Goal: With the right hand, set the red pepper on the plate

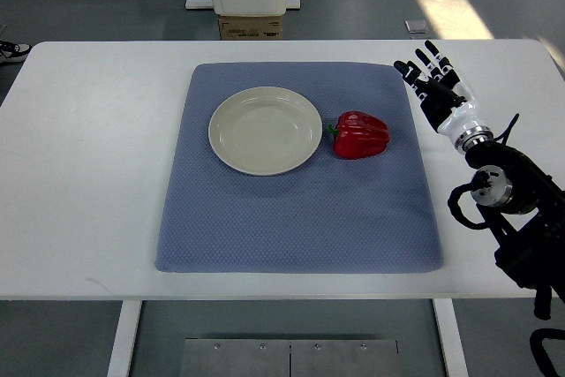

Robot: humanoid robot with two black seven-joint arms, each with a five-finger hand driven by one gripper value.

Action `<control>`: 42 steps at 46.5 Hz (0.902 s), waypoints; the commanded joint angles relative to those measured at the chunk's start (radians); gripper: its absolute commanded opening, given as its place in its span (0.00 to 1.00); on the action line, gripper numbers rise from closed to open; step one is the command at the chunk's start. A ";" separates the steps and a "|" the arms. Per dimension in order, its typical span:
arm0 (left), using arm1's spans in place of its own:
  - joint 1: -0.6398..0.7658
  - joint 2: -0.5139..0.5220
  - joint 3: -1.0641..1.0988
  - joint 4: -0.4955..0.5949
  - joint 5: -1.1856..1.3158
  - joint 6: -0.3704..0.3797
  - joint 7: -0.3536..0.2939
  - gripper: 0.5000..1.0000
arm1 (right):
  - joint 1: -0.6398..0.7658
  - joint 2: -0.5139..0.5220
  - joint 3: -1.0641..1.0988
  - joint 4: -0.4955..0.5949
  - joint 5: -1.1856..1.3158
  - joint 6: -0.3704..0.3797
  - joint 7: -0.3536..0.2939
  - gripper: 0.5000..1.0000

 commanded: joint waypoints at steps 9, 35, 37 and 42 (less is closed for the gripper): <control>-0.003 0.000 0.000 -0.001 0.001 0.000 -0.001 1.00 | 0.001 0.002 0.000 -0.001 0.000 0.000 0.000 1.00; 0.002 0.000 0.000 0.001 -0.001 0.000 -0.001 1.00 | 0.003 -0.001 0.002 -0.001 0.001 0.000 0.000 1.00; 0.002 0.000 0.000 0.001 -0.001 0.000 -0.001 1.00 | 0.003 -0.003 0.002 0.000 0.000 0.000 0.000 1.00; 0.003 0.000 0.000 0.001 -0.001 0.000 -0.001 1.00 | 0.004 -0.006 0.002 0.000 0.001 0.000 0.000 1.00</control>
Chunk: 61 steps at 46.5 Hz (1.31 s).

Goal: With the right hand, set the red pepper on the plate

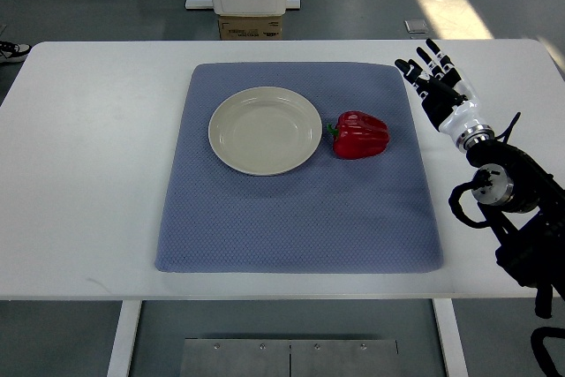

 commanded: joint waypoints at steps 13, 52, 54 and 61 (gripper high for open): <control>0.000 0.000 0.000 0.000 0.000 0.000 0.000 1.00 | 0.003 -0.004 0.002 0.000 0.001 0.000 0.000 1.00; 0.001 0.000 0.000 0.000 0.000 0.000 0.000 1.00 | 0.005 -0.026 0.000 0.006 0.001 0.005 0.000 1.00; 0.000 0.000 0.000 0.000 0.000 0.000 0.000 1.00 | 0.005 -0.027 0.000 0.006 0.001 0.006 0.000 1.00; 0.000 0.000 0.000 0.000 0.000 0.000 0.000 1.00 | 0.006 -0.029 0.000 0.006 -0.001 0.006 0.000 1.00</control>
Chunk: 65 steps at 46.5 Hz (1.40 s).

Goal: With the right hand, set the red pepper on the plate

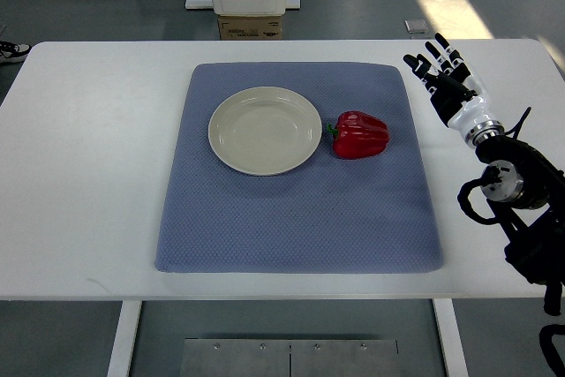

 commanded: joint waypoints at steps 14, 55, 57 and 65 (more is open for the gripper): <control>0.001 0.000 0.000 0.000 0.000 0.000 0.000 1.00 | 0.002 -0.014 -0.007 0.001 -0.003 0.000 -0.002 1.00; 0.001 0.000 0.000 0.000 0.000 0.000 0.000 1.00 | 0.067 -0.144 -0.246 0.104 -0.146 0.002 0.000 1.00; 0.000 0.000 0.000 0.000 0.000 0.000 0.000 1.00 | 0.078 -0.156 -0.272 0.104 -0.159 0.002 0.001 1.00; 0.001 0.000 0.000 0.000 0.000 0.000 0.000 1.00 | 0.132 -0.211 -0.413 0.104 -0.201 0.002 0.041 1.00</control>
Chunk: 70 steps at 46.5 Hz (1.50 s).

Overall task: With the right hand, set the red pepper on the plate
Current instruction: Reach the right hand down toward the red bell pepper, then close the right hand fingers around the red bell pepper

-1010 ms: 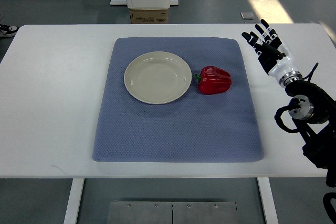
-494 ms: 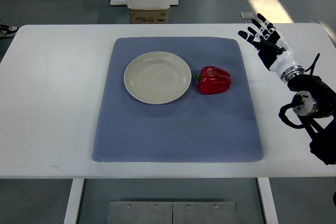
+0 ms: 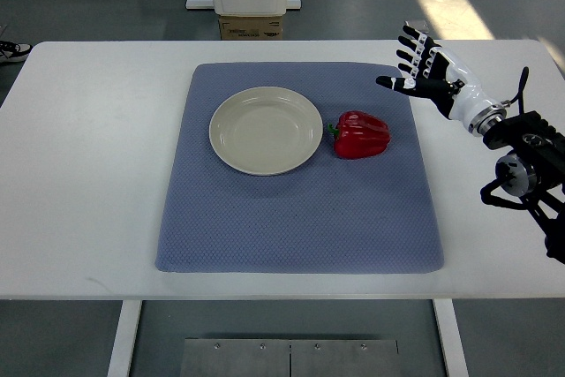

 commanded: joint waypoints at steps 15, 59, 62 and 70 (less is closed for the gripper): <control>0.000 0.000 0.000 0.000 0.000 0.000 0.000 1.00 | 0.191 -0.088 -0.383 -0.002 -0.030 -0.005 0.102 1.00; -0.001 0.000 0.000 0.000 0.000 0.000 0.000 1.00 | 0.410 -0.094 -0.887 -0.010 -0.078 -0.083 0.125 0.97; 0.000 0.000 0.000 0.000 0.000 0.000 0.000 1.00 | 0.410 -0.089 -0.889 -0.010 -0.078 -0.083 0.124 0.97; 0.000 0.000 0.000 0.000 0.000 0.000 0.000 1.00 | 0.407 -0.065 -0.892 -0.016 -0.078 -0.083 0.119 0.97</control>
